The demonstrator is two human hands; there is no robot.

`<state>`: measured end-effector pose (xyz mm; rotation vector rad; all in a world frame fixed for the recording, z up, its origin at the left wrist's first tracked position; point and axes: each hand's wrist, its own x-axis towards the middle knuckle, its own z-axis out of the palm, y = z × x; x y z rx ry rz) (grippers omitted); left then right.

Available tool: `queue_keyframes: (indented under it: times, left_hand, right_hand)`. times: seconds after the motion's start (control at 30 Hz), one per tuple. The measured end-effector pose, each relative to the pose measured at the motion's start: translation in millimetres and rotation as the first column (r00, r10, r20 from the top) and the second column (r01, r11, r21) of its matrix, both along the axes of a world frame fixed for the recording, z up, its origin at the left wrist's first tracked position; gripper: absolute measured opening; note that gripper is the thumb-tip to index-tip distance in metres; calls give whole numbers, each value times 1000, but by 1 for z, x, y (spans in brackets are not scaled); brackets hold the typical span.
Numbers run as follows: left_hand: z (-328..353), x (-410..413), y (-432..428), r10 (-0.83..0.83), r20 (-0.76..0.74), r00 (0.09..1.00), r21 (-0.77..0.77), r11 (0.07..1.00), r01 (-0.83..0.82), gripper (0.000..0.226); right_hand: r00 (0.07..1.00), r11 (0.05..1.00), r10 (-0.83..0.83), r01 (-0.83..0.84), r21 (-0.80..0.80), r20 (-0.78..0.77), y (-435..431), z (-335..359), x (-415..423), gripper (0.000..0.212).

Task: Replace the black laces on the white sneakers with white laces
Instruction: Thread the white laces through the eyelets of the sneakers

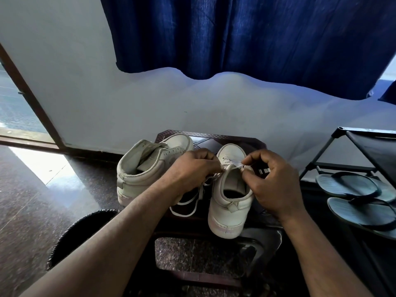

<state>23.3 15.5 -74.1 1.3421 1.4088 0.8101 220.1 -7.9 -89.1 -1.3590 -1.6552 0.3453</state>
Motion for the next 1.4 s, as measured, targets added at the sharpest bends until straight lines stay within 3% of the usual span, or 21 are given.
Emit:
queue_keyframes:
  times: [0.17,0.27,0.37,0.47,0.6,0.7,0.87,1.0,1.13,1.4]
  left_hand:
    - [-4,1,5,-90,-47,995,89,992,94,9]
    - [-1,-4,9,-57,-45,997,115,991,62,12]
    - [13,-4,10,-41,202,979,138,990,13,10]
    - [24,-1,14,-50,420,906,345,932,-109,6]
    - [28,14,14,-131,264,956,588,808,-52,21]
    - [22,24,16,-58,72,996,625,781,1,25]
    - [12,23,23,-27,-38,999,562,826,44,27]
    - [6,21,21,-37,-169,985,491,863,117,21]
    - [7,22,17,-77,-228,971,422,890,170,16]
    - [9,29,16,-171,-100,980,275,942,193,21]
  right_hand:
    - [999,999,31,-32,-11,-30,2,-2,0,20]
    - [986,992,100,-109,-66,-130,4,-3,3,20]
    - [932,972,162,-208,-113,-324,7,-2,2,11]
    - [922,965,162,-223,-140,-352,16,-2,-4,15]
    - [894,930,246,-326,-168,-373,25,0,-17,24]
    - [900,948,213,-284,-141,-379,26,1,-21,17]
    - [728,976,110,-209,-67,-677,22,9,-8,10]
    - [486,977,77,-212,-33,-870,19,14,16,19]
    - [326,978,49,-206,-21,-944,22,15,36,8]
    - [175,978,91,-201,55,-980,20,20,51,12]
